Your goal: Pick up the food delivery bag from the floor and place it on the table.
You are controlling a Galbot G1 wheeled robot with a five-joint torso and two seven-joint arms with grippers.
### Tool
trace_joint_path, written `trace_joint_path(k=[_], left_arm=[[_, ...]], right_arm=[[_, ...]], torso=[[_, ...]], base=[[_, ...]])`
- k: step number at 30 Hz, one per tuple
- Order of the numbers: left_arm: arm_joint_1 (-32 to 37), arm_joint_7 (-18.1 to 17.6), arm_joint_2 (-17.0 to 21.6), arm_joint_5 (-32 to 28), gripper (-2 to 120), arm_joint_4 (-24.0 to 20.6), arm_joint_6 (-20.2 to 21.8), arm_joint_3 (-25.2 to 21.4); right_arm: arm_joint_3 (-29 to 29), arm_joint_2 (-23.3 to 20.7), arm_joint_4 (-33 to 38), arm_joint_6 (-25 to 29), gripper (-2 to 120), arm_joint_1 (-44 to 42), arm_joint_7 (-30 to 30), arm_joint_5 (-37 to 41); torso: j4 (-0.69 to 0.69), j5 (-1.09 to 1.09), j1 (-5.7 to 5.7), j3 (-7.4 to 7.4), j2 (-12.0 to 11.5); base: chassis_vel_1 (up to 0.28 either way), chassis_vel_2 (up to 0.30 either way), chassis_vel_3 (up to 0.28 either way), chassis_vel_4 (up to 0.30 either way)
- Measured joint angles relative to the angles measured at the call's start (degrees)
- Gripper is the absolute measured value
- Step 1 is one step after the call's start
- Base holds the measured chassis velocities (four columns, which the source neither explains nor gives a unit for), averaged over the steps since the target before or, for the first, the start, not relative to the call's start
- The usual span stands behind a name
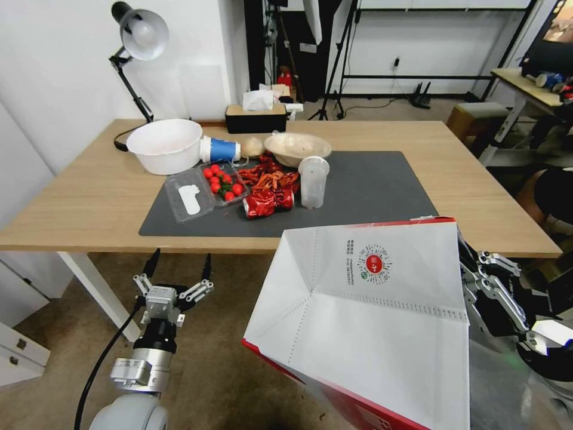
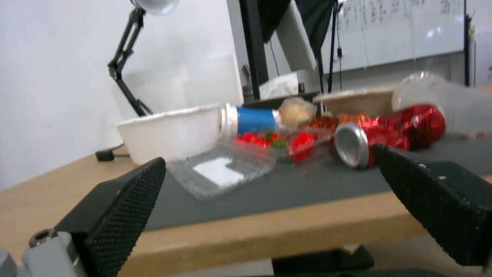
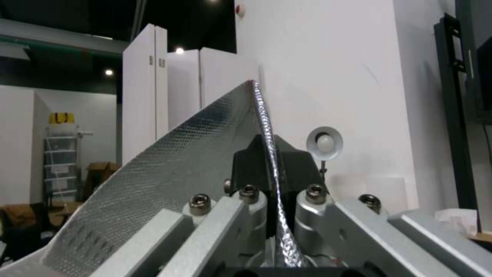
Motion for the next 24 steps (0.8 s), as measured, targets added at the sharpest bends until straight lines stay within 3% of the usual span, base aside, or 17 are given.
trace_joint_path(k=[24], left_arm=[[0.0, 0.5, -0.2, 0.1, 100, -0.2, -1.0, 0.3]], right_arm=[[-0.4, -0.4, 0.3, -0.2, 0, 0.7, 0.2, 0.3]], torso=[[0.0, -0.01, 0.06, 0.12, 0.2]], base=[[0.0, 0.0, 0.0, 0.0]])
